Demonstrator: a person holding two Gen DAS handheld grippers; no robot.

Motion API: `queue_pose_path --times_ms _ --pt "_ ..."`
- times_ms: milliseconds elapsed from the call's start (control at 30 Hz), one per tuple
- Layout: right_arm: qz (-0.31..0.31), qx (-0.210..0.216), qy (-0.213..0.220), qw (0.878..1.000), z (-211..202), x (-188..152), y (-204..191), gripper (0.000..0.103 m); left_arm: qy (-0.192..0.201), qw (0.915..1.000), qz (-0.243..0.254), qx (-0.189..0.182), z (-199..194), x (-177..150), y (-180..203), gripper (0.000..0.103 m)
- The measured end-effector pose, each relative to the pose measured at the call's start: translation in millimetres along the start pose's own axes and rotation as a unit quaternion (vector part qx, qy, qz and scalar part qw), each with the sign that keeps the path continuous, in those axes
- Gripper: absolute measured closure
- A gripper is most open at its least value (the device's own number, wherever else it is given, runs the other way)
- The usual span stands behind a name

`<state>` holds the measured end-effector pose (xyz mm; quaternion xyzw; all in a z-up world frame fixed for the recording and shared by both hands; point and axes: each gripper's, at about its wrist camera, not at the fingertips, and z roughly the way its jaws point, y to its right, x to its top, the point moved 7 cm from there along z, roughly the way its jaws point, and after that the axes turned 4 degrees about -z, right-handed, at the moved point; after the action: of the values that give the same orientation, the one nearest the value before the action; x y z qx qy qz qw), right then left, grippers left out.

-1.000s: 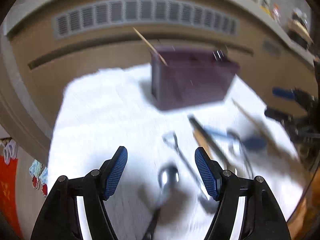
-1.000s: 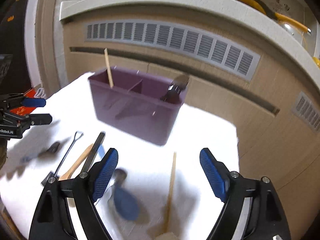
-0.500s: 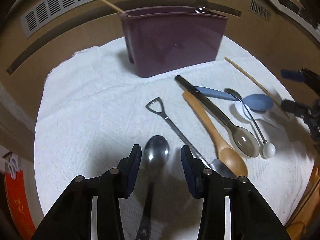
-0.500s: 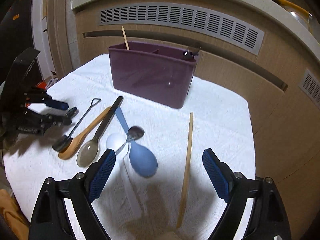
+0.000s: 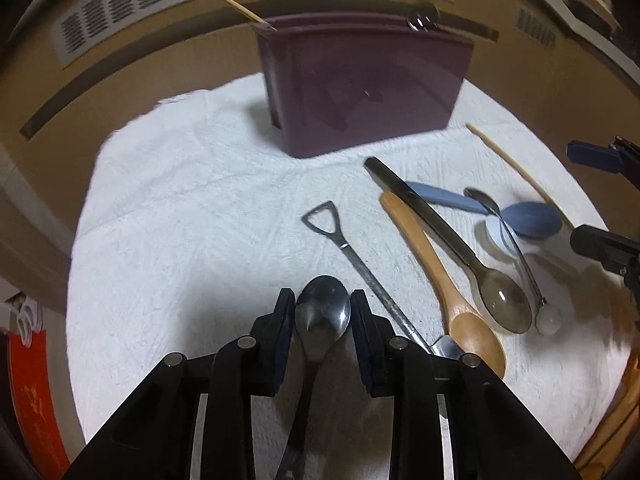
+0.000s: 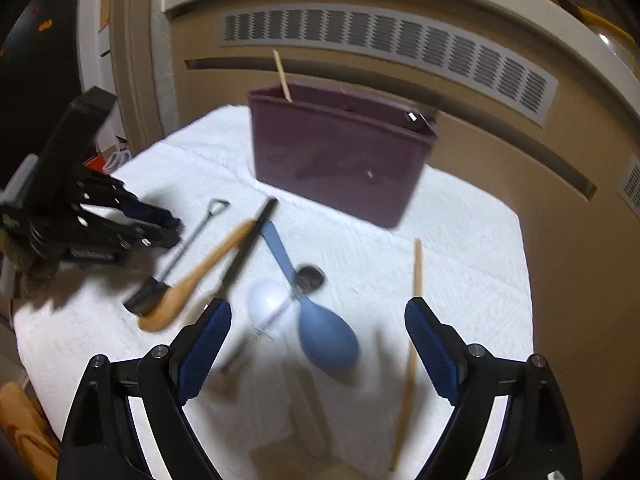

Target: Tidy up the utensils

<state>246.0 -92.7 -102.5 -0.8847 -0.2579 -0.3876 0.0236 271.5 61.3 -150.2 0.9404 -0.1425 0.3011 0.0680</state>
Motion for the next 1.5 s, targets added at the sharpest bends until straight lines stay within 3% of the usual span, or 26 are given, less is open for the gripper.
queue_pose_path --times_ms 167,233,333,367,467,667,867,967,1033,1067,1167,1300,1333,1367,1500 --pt "-0.018 0.022 0.000 1.000 15 26 -27 0.017 0.077 0.9935 -0.083 0.011 -40 1 -25 0.074" --pt "-0.024 0.033 -0.008 0.999 27 34 -38 0.017 0.109 0.9879 -0.110 -0.004 -56 1 -33 0.074" --pt "-0.021 0.043 -0.024 0.999 52 48 -54 0.018 0.139 0.9820 -0.128 0.006 -72 0 -46 0.074" --pt "-0.016 0.045 -0.030 0.998 61 54 -58 0.022 0.146 0.9805 -0.131 0.017 -75 0 -49 0.074" --pt "0.002 0.049 -0.055 0.997 87 64 -66 0.044 0.154 0.9764 -0.149 0.026 -81 -5 -62 0.074" --pt "0.044 0.017 -0.096 0.994 130 65 -73 0.045 0.161 0.9704 -0.179 0.014 -86 -14 -77 0.074" --pt "0.055 0.002 -0.103 0.993 144 71 -79 0.049 0.164 0.9691 -0.184 0.002 -86 -15 -77 0.074" --pt "0.050 0.012 -0.104 0.993 145 73 -81 0.056 0.163 0.9687 -0.188 -0.002 -84 -15 -79 0.074" --pt "0.035 0.023 -0.105 0.994 142 73 -84 0.069 0.161 0.9684 -0.190 -0.003 -84 -15 -80 0.074" --pt "0.027 0.027 -0.106 0.994 141 73 -87 0.081 0.160 0.9685 -0.191 -0.002 -84 -16 -79 0.074" --pt "0.009 0.044 -0.104 0.994 132 69 -94 0.084 0.156 0.9690 -0.191 -0.001 -85 -16 -77 0.074" --pt "-0.006 0.057 -0.069 0.996 106 67 -93 0.084 0.152 0.9709 -0.185 0.003 -90 -17 -71 0.074" --pt "-0.008 0.061 -0.060 0.996 97 68 -91 0.088 0.150 0.9714 -0.184 0.002 -92 -17 -68 0.074" --pt "-0.010 0.064 -0.052 0.997 86 68 -89 0.103 0.150 0.9719 -0.182 0.001 -93 -17 -65 0.074" --pt "-0.016 0.062 -0.017 0.998 47 68 -75 0.103 0.156 0.9733 -0.168 -0.001 -104 -12 -49 0.074"
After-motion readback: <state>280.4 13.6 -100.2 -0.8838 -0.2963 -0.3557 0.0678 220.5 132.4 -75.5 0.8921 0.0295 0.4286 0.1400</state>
